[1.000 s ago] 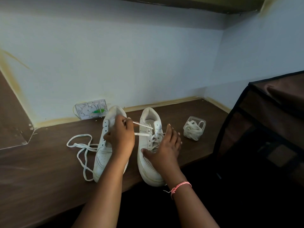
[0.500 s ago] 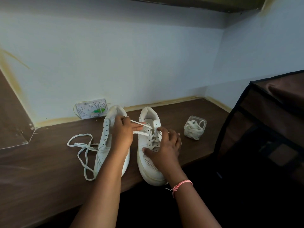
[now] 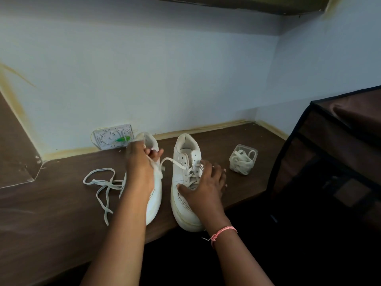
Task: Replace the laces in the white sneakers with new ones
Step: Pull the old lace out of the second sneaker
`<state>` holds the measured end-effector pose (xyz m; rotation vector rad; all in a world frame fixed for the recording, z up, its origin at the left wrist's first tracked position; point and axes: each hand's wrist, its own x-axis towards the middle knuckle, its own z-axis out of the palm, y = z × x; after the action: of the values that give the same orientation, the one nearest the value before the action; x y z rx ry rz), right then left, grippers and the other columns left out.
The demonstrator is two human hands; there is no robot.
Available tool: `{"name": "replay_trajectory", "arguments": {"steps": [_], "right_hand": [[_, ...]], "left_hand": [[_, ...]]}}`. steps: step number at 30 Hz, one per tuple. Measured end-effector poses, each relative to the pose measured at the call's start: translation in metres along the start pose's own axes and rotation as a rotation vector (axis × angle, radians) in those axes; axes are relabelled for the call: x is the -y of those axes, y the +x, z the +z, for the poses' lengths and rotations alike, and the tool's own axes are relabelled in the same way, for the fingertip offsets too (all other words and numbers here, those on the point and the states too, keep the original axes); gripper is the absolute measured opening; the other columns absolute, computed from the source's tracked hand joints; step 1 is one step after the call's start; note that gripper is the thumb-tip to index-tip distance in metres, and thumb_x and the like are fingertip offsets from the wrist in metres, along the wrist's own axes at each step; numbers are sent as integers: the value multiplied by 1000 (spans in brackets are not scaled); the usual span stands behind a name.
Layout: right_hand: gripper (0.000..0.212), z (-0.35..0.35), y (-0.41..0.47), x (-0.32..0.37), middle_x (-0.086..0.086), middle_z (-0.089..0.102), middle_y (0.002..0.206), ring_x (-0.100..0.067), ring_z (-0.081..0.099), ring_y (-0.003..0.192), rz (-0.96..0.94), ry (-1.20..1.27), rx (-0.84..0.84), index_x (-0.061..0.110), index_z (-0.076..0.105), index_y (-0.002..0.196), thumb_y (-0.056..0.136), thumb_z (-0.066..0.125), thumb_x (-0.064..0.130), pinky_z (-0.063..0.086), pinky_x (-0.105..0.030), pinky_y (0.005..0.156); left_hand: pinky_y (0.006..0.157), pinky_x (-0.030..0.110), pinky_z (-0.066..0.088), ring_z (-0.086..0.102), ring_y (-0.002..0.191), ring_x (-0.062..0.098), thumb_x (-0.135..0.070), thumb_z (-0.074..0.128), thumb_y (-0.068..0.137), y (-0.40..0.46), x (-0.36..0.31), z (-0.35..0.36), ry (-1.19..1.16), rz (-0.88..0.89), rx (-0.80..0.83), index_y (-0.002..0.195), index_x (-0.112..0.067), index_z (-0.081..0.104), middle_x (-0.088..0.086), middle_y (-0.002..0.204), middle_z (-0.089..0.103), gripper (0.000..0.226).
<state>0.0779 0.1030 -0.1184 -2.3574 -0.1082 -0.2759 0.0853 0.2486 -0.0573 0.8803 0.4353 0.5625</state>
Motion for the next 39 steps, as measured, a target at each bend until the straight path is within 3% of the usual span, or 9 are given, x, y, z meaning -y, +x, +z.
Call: {"name": "replay_trajectory", "arguments": {"steps": [4,8,12,14,18,22,27,32,39], "right_hand": [[98,2,1,-1,-8,19,151,-30,8,143,12,6,-3,25,25,143,66,80,51,16,-53,116],[99,1,1,0,-7,21,151,-30,9,143,15,8,-8,24,25,142,65,80,51,15,-52,117],[99,3,2,-1,-7,21,151,-30,9,143,9,18,-10,24,25,142,64,80,51,15,-51,117],[99,4,2,-1,-7,23,149,-31,11,143,4,23,-11,23,26,142,63,80,51,16,-51,116],[78,6,2,0,-9,24,150,-34,12,143,5,36,-27,21,28,142,77,56,53,16,-51,116],[50,10,3,0,-12,27,151,-35,12,144,15,37,-98,20,31,142,95,38,38,15,-51,115],[85,7,0,3,-10,22,154,-34,8,145,20,58,-75,21,24,146,72,12,60,14,-51,116],[96,5,1,-2,-9,16,154,-33,5,146,-4,27,20,21,17,148,71,60,59,12,-50,118],[77,8,2,1,-10,19,154,-32,7,145,13,49,-41,22,18,148,84,48,51,12,-50,117]], "left_hand": [[69,40,43,58,72,29,-20,51,92,6,-10,-20,935,447,82,72,-12,52,8,70,55,22],[89,40,28,45,115,29,-41,65,85,-15,0,-12,1516,575,-1,96,-22,57,0,109,55,23],[106,51,20,19,142,30,-54,70,79,-34,5,3,1683,512,46,137,-24,35,5,149,32,74],[112,58,10,3,148,31,-51,67,84,-40,4,14,1760,493,153,144,-31,27,5,159,17,75],[110,54,3,8,146,20,-46,63,86,-49,24,21,1686,673,251,107,-40,59,-12,146,37,23],[110,52,12,15,145,19,-48,67,84,-46,47,15,1634,638,222,96,-38,57,-13,143,42,18],[103,44,7,15,142,17,-48,73,79,-45,45,13,1579,690,155,89,-39,56,-16,141,43,22],[107,50,2,7,147,21,-44,71,83,-45,36,11,1668,656,172,98,-42,65,-14,157,28,16],[112,57,5,-3,150,22,-39,62,91,-48,38,17,1791,604,280,112,-44,66,-11,162,18,22]]}}
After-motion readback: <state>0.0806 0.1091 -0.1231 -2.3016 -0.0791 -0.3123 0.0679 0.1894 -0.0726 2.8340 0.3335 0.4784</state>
